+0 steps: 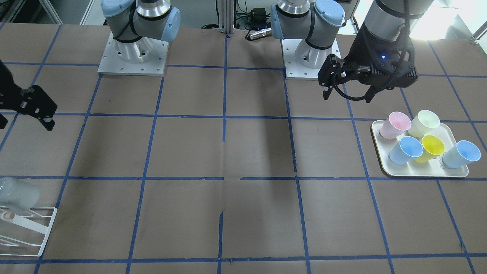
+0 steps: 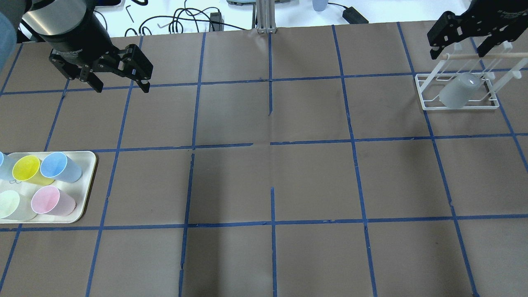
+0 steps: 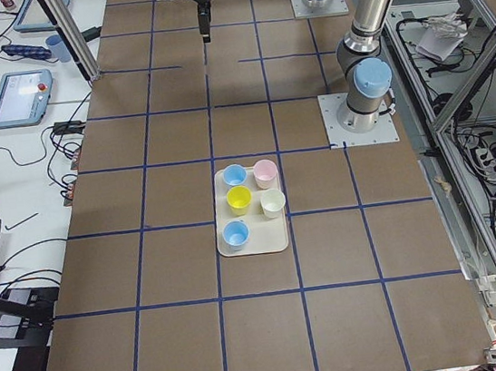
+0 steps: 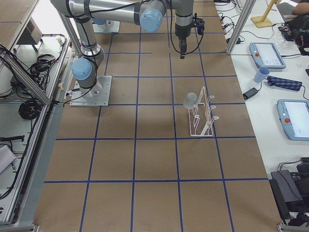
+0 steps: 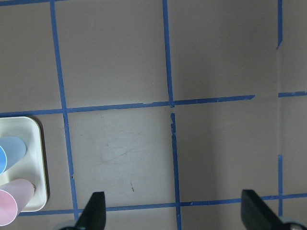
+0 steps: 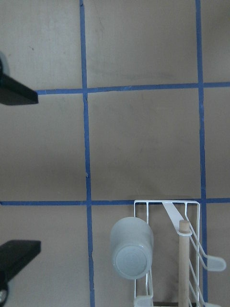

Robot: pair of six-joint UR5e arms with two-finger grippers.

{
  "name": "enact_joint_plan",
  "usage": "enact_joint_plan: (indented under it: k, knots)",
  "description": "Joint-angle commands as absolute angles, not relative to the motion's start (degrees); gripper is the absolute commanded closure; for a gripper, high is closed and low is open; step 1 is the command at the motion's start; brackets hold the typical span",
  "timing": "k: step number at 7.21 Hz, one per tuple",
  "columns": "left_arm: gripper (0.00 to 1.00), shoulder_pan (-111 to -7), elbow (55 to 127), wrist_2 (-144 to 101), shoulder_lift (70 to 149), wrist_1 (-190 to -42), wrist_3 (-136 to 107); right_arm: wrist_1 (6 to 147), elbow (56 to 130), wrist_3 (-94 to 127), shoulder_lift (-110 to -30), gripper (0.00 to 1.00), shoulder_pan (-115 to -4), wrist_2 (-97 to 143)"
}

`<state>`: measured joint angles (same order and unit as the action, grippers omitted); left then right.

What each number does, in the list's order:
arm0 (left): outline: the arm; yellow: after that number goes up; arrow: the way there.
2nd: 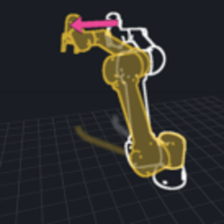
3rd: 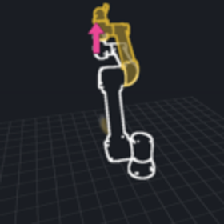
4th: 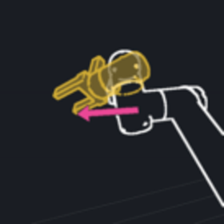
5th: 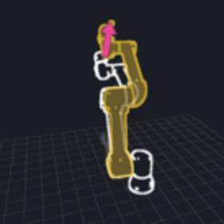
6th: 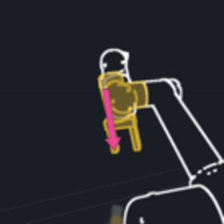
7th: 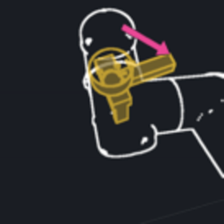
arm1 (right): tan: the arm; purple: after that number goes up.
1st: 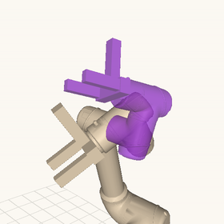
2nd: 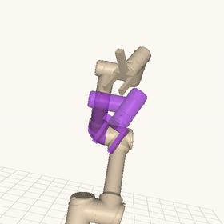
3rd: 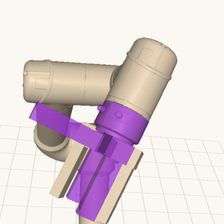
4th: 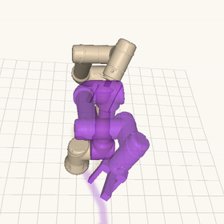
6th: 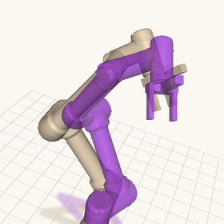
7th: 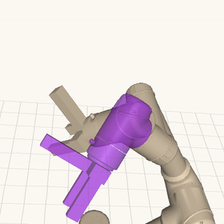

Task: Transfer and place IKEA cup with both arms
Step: 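Lower the right gripper over the white cup and close on it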

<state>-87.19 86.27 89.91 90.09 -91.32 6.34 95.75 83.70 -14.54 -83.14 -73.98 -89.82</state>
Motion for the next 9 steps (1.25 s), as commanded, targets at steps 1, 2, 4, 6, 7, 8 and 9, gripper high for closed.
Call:
enact_joint_plan:
  k: [1, 2, 4, 6, 7, 8, 9]
  knots:
    - [0.00, -87.19, 86.40, 89.91, 90.17, -91.14, 6.42, 96.59, 82.10, -19.39, -78.95, 0.00, -69.89, -89.74]
    - [0.00, -87.27, 86.66, 89.91, 90.00, -91.06, 6.42, 99.12, 81.92, -22.99, -76.66, 0.00, -68.22, -89.74]
    - [0.00, -87.28, 86.31, 89.91, 90.00, -91.05, 6.33, 102.38, 81.74, -28.97, -72.62, 0.00, -64.44, -89.48]
    - [0.00, -87.28, 86.66, 89.82, 90.00, -91.05, 6.42, 102.83, 81.65, -30.67, -70.76, 0.00, -63.11, -89.47]
    - [0.00, -87.28, 86.57, 89.74, 90.00, -91.05, 6.33, 103.01, 81.91, -30.59, -70.06, 0.00, -63.11, -89.47]
    - [0.00, -87.28, 86.75, 89.65, 90.00, -91.05, 6.42, 103.18, 82.18, -30.24, -68.92, 0.00, -63.11, -89.65]
    - [0.00, -87.28, 86.84, 89.65, 90.00, -90.97, 6.33, 103.18, 82.35, -29.89, -67.95, 0.00, -63.11, -89.30]
